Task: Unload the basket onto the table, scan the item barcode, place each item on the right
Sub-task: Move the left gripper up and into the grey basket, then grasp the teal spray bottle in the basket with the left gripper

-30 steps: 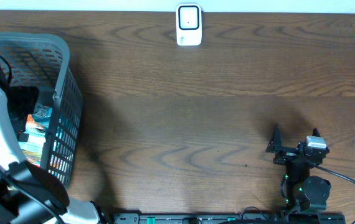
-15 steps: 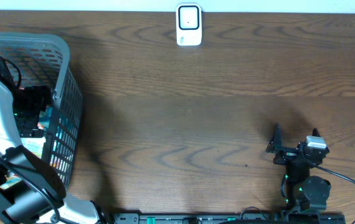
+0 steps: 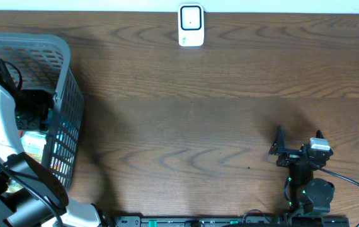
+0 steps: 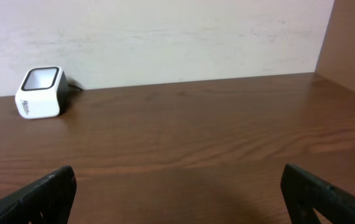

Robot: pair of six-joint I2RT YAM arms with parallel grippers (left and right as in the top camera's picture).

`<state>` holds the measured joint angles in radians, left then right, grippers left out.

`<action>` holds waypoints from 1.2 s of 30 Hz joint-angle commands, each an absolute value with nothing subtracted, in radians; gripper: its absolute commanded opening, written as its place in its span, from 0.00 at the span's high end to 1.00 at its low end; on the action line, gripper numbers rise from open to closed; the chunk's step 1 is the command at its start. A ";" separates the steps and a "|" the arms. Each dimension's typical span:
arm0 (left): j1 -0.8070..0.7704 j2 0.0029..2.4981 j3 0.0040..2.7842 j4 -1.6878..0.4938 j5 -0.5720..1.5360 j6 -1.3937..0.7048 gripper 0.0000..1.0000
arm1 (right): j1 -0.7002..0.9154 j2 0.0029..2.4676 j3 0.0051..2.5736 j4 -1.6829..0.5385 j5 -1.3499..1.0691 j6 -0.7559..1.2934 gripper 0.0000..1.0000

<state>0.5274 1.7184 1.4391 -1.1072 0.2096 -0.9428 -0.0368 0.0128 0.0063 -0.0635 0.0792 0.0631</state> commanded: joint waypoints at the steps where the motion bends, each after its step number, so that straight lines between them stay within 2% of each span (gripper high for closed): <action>1: 0.524 1.754 1.389 -1.105 0.184 -0.936 0.51 | -0.032 0.011 0.006 -0.067 0.087 0.051 0.01; 3: 0.524 1.737 1.398 -1.105 0.184 -0.932 0.54 | -0.032 0.011 0.006 -0.067 0.087 0.051 0.01; 11: 0.525 1.621 1.450 -1.104 0.183 -0.888 0.55 | -0.032 0.011 0.006 -0.067 0.087 0.051 0.01; 22: 0.525 1.282 1.460 -1.028 0.175 -0.892 0.54 | -0.032 0.011 0.006 -0.067 0.087 0.051 0.01; 23: 0.525 1.246 1.460 -1.014 0.160 -0.892 0.52 | -0.032 0.011 0.006 -0.067 0.087 0.051 0.01; 24: 0.525 1.220 1.460 -1.007 0.140 -0.892 0.43 | -0.032 0.011 0.006 -0.067 0.087 0.051 0.01; 25: 0.525 1.196 1.460 -1.004 0.112 -0.892 0.29 | -0.032 0.011 0.006 -0.067 0.087 0.051 0.01; 28: 0.525 1.169 1.460 -1.009 0.024 -0.892 0.02 | -0.032 0.011 0.006 -0.067 0.087 0.051 0.01; 36: 0.527 1.323 1.440 -1.037 0.096 -0.896 0.02 | -0.032 0.011 0.006 -0.067 0.087 0.051 0.01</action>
<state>0.5266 1.2221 1.4532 -1.0279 0.0612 -0.9009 -0.0368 0.0128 0.0063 -0.0635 0.0788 0.0631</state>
